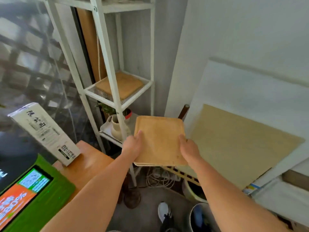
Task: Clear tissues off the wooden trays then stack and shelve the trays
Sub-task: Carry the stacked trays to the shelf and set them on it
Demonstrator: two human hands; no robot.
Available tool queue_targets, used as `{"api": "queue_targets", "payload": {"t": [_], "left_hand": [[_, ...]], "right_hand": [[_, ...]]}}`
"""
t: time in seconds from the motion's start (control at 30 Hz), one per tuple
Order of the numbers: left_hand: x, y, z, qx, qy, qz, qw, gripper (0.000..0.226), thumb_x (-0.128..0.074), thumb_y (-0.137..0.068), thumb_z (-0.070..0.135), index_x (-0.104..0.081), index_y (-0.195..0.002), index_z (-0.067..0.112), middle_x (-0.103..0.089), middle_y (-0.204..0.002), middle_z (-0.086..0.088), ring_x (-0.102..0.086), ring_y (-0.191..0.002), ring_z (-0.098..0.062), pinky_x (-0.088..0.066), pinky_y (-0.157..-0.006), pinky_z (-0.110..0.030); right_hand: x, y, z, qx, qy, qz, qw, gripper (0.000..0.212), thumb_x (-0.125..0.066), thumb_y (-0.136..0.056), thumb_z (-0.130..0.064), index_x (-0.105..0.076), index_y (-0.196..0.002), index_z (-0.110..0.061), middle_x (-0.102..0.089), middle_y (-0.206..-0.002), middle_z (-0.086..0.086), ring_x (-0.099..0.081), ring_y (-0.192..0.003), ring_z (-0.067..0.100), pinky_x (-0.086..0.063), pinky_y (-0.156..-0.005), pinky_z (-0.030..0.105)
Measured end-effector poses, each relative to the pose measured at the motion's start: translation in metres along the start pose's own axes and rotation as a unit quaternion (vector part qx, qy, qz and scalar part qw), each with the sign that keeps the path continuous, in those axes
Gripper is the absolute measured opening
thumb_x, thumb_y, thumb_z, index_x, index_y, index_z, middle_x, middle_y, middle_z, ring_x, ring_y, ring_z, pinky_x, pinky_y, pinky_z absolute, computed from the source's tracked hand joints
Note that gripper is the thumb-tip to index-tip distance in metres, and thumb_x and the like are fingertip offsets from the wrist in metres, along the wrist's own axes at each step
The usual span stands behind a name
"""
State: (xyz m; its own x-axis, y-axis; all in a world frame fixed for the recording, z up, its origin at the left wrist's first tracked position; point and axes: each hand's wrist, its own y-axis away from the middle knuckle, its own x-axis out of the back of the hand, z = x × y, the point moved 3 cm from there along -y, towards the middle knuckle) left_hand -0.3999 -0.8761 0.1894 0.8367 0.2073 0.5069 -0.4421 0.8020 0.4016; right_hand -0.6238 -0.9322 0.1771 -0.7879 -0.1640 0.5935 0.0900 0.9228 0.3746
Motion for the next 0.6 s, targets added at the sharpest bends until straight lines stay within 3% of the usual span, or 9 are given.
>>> {"api": "queue_targets", "payload": {"t": [0.07,0.17,0.23,0.33,0.4,0.47,0.6], "left_hand": [[-0.002,-0.030,0.037,-0.020,0.025,0.028,0.999,0.069,-0.028,-0.097,0.061,-0.056,-0.124,0.004,-0.060,-0.099,-0.007,-0.056,-0.082,-0.023,-0.042,-0.067,-0.033],[0.002,-0.067,0.087,-0.005,0.060,0.086,0.995,0.063,-0.029,-0.099,0.059,-0.056,-0.120,0.006,-0.058,-0.088,-0.003,-0.053,-0.072,-0.016,-0.037,-0.056,-0.031],[0.008,-0.084,0.113,0.016,0.095,0.121,0.988,0.059,-0.031,-0.100,0.053,-0.055,-0.122,0.004,-0.061,-0.101,-0.008,-0.056,-0.085,-0.022,-0.039,-0.068,-0.034],[0.018,-0.106,0.137,0.042,0.160,0.168,0.972,0.054,-0.034,-0.101,0.044,-0.046,-0.136,0.005,-0.055,-0.131,-0.015,-0.052,-0.113,-0.032,-0.036,-0.083,-0.035],[0.027,-0.117,0.150,0.049,0.194,0.187,0.962,0.050,-0.035,-0.102,0.039,-0.044,-0.138,0.006,-0.052,-0.135,-0.015,-0.051,-0.116,-0.032,-0.040,-0.090,-0.036],[0.037,-0.128,0.156,0.056,0.220,0.200,0.953,0.046,-0.036,-0.102,0.035,-0.044,-0.137,0.007,-0.053,-0.134,-0.014,-0.052,-0.117,-0.032,-0.041,-0.100,-0.041],[0.052,-0.150,0.158,0.066,0.256,0.240,0.934,0.037,-0.037,-0.101,0.024,-0.050,-0.131,0.005,-0.057,-0.127,-0.015,-0.055,-0.114,-0.033,-0.044,-0.102,-0.046]], "right_hand": [[0.014,-0.047,-0.032,0.042,-0.006,-0.003,0.999,0.058,-0.027,-0.101,-0.056,-0.059,-0.095,-0.008,-0.063,-0.098,0.014,-0.058,-0.075,0.023,-0.045,-0.068,0.036],[0.032,-0.111,-0.088,0.098,0.000,-0.018,0.995,0.058,-0.030,-0.100,-0.055,-0.061,-0.085,-0.008,-0.063,-0.087,0.011,-0.058,-0.073,0.020,-0.038,-0.056,0.031],[0.038,-0.148,-0.124,0.123,0.013,-0.032,0.992,0.050,-0.032,-0.099,-0.054,-0.057,-0.080,-0.015,-0.057,-0.080,0.003,-0.052,-0.068,0.013,-0.034,-0.054,0.028],[0.035,-0.188,-0.176,0.168,0.052,-0.084,0.981,0.061,-0.030,-0.100,-0.055,-0.064,-0.105,-0.005,-0.064,-0.092,0.008,-0.060,-0.079,0.024,-0.045,-0.067,0.034],[0.027,-0.209,-0.207,0.184,0.070,-0.118,0.973,0.067,-0.029,-0.100,-0.055,-0.059,-0.128,0.000,-0.065,-0.118,0.018,-0.061,-0.106,0.035,-0.048,-0.090,0.040],[0.016,-0.227,-0.234,0.185,0.091,-0.144,0.968,0.071,-0.030,-0.100,-0.055,-0.049,-0.140,0.000,-0.055,-0.139,0.022,-0.054,-0.124,0.038,-0.042,-0.106,0.043],[-0.011,-0.259,-0.279,0.182,0.105,-0.175,0.962,0.074,-0.039,-0.096,-0.058,-0.045,-0.143,-0.001,-0.054,-0.141,0.019,-0.055,-0.124,0.036,-0.043,-0.107,0.043]]}}
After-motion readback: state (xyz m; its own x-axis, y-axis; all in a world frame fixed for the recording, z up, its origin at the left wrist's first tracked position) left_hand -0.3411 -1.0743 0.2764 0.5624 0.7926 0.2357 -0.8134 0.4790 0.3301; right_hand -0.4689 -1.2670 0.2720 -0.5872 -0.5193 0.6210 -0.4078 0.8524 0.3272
